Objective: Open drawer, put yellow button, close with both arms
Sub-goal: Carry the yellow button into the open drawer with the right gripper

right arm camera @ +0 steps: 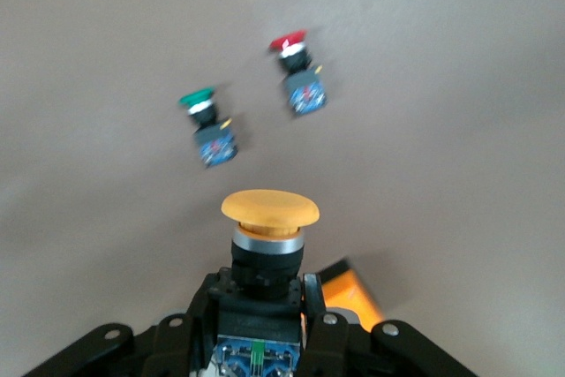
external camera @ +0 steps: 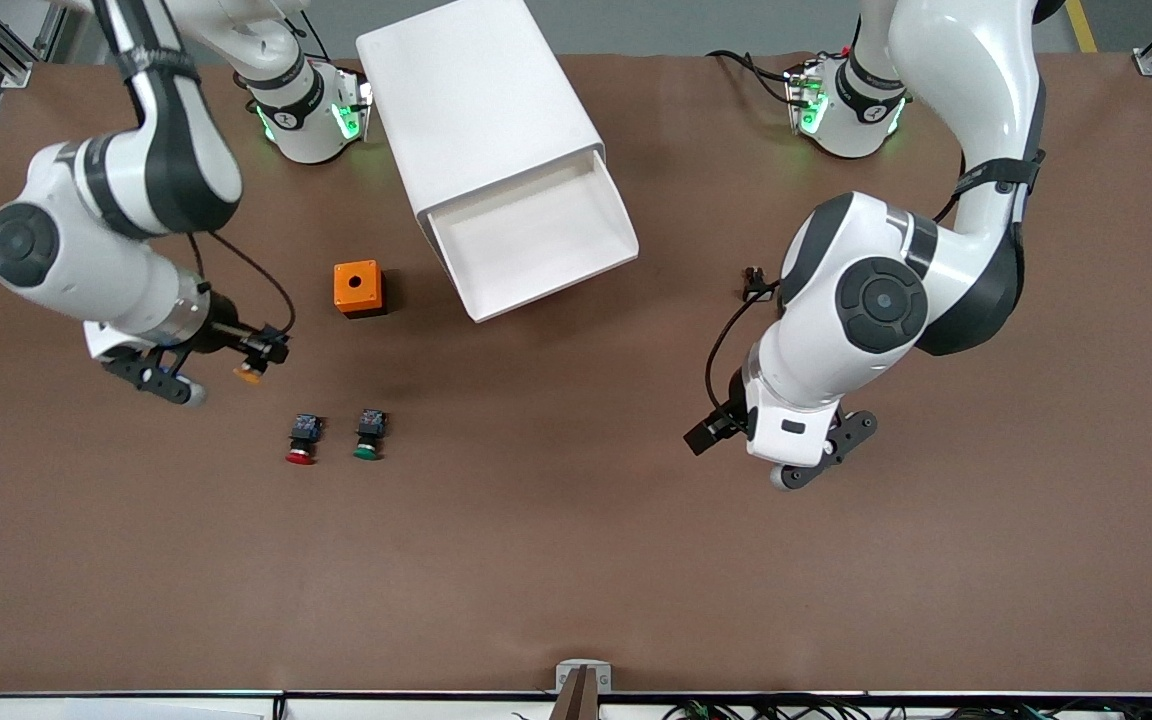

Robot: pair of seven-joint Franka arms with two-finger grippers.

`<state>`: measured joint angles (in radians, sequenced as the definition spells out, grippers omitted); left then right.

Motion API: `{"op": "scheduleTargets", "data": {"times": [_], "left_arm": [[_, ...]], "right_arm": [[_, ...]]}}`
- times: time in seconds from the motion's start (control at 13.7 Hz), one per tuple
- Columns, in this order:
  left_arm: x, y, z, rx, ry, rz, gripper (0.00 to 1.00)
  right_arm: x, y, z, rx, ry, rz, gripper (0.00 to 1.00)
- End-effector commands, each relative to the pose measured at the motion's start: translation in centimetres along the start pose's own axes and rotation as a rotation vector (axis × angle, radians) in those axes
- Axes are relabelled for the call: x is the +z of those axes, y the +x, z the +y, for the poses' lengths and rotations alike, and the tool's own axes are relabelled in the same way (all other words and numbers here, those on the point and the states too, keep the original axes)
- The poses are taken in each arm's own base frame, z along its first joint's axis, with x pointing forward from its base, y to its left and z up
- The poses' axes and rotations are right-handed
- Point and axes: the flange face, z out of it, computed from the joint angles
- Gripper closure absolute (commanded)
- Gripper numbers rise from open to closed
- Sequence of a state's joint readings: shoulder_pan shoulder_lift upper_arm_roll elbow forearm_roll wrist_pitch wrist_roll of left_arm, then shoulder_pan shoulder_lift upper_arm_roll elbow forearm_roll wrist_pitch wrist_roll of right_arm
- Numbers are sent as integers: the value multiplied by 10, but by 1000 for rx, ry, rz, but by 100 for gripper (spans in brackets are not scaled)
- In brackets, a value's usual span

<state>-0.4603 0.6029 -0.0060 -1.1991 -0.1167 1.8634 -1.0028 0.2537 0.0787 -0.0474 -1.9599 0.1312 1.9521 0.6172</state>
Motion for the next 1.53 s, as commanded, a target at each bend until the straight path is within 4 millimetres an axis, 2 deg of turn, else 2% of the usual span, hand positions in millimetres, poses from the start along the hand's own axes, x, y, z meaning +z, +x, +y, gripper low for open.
{"op": "scheduleTargets", "data": {"times": [0.0,0.15,0.29,0.58,0.88,1.24,1.46], "left_arm": [[-2,-11,2,28,9,28,1],[-2,-18,6,40,8,27,1],[-1,-19,7,41,9,26,1],[2,-17,6,39,13,23,1],[2,-17,6,41,12,24,1],[3,-14,7,48,-1,33,1],[4,-13,8,48,-7,36,1]], "right_arm": [[-24,-46,-40,88,7,-2,99],[-32,-80,-74,153,9,5,99],[-33,-126,-108,218,15,13,99],[-39,-195,-151,328,31,21,100],[-30,-262,-185,404,58,38,100],[-14,-301,-206,450,69,65,100],[9,-308,-221,490,55,94,100]]}}
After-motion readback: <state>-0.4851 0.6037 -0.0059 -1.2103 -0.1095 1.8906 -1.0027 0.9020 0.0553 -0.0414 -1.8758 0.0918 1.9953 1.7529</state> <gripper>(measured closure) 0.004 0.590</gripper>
